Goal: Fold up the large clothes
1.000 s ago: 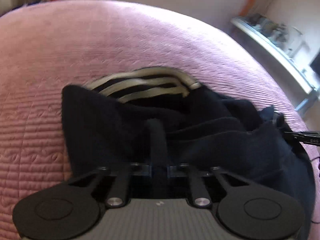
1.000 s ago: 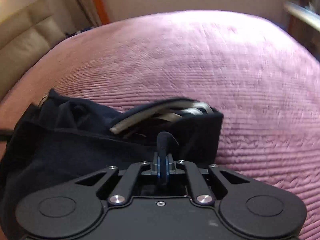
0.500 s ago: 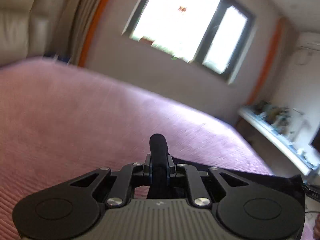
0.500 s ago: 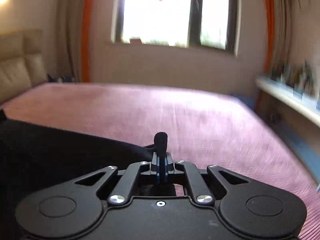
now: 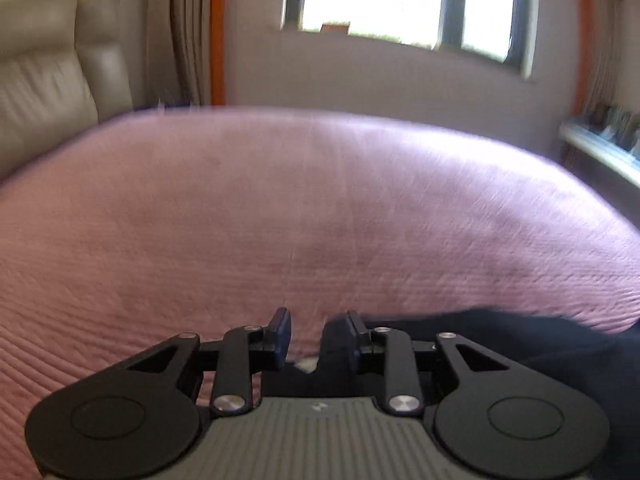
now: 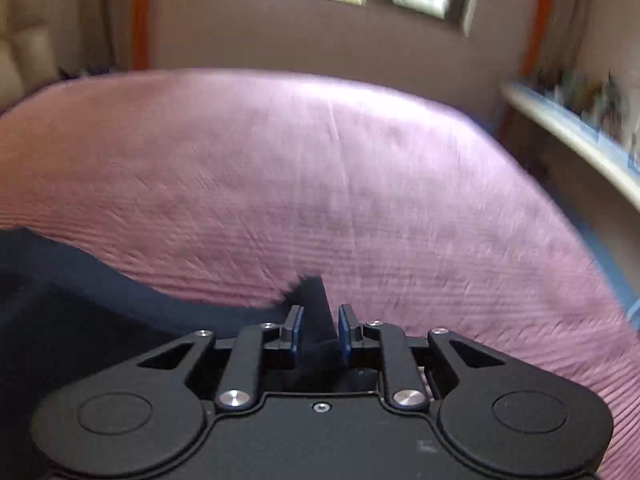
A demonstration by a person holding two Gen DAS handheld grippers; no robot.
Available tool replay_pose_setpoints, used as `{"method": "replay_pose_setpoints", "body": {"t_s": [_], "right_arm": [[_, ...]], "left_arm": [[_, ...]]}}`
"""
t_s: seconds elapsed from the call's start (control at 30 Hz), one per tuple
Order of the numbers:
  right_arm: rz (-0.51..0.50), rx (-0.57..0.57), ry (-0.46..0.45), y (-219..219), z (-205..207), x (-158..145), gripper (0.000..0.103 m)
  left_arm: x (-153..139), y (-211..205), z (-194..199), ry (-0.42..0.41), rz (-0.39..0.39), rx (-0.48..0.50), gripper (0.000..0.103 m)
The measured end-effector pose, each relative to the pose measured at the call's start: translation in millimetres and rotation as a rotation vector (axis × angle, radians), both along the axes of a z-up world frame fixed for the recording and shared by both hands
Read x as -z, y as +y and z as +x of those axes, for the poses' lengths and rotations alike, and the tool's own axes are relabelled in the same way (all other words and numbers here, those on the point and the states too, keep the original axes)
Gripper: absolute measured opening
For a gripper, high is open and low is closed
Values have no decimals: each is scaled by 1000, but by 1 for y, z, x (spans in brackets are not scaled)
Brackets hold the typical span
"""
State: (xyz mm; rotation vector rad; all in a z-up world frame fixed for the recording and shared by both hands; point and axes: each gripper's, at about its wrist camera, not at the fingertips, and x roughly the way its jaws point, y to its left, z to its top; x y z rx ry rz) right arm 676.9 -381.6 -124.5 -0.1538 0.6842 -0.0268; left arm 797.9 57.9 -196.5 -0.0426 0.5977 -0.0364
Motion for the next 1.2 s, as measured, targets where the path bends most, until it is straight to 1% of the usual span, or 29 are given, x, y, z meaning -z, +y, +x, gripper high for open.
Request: {"method": "replay_pose_setpoints", "body": {"t_s": [0.07,0.13,0.17,0.2,0.27,0.3,0.33,0.37,0.4,0.43,0.47,0.5,0.53,0.57,0.6,0.63,0.67,0.7,0.73,0.77,0.8,0.83,0.9,0.93,1.0,1.07,1.13,1.17,1.2], "right_arm": [[-1,-76,-60,18,-37,-26,20],[18,-148,-59,40,-70,-41,20],[54,-182,-50,51,-86,-44,19],[108,-204,-33,60,-100,-45,19],[221,-267,41,85,-122,-38,11],[239,-284,72,98,-131,-31,11],[229,-290,106,112,-138,-19,11],[204,-286,145,123,-142,-3,9],[177,-266,177,127,-149,13,9],[158,-240,186,122,-158,25,9],[139,-211,182,113,-168,31,8],[116,-161,184,100,-178,35,8],[92,-91,206,83,-186,40,8],[83,-26,244,65,-193,47,9],[97,42,319,42,-198,58,5],[143,76,340,24,-205,61,0],[166,103,357,14,-208,58,2],[152,122,366,12,-209,50,4],[137,112,331,16,-209,38,5],[129,82,282,26,-207,23,5],[130,45,226,38,-203,8,5],[148,6,169,52,-199,-6,5],[195,-77,87,84,-187,-22,5],[207,-104,70,100,-180,-24,5],[245,-147,65,128,-167,-18,5],[264,-162,106,152,-158,2,5],[235,-155,184,169,-153,30,5],[207,-153,193,174,-152,43,5],[185,-157,178,177,-154,50,4]], "left_arm": [[-23,-9,-25,-30,-51,68,29],[-37,-23,-57,-30,-155,143,29],[-37,-32,-70,-10,-209,186,29],[-35,-41,-82,14,-258,227,29],[-20,-60,-107,63,-358,293,30],[-10,-70,-118,88,-374,311,32],[1,-76,-126,108,-368,316,33],[16,-79,-133,129,-351,306,38],[31,-77,-139,147,-333,278,38],[44,-70,-145,172,-323,236,36],[58,-54,-151,197,-334,185,27],[68,-36,-156,210,-338,134,4],[75,-17,-161,229,-331,74,4],[79,1,-168,241,-343,23,4],[80,19,-177,240,-373,-15,4],[79,35,-184,240,-405,-34,4],[77,43,-190,243,-424,-41,4],[73,46,-194,250,-418,-55,3],[67,49,-199,257,-399,-60,3],[61,48,-202,257,-379,-71,8],[53,54,-208,247,-366,-84,16],[46,60,-213,235,-382,-90,20],[37,64,-218,221,-417,-110,53],[34,66,-223,210,-429,-113,57],[26,68,-229,206,-452,-107,59],[21,73,-236,215,-498,-105,59],[24,76,-245,237,-569,-110,59],[29,78,-248,251,-614,-118,59],[35,81,-250,265,-665,-121,59]]}}
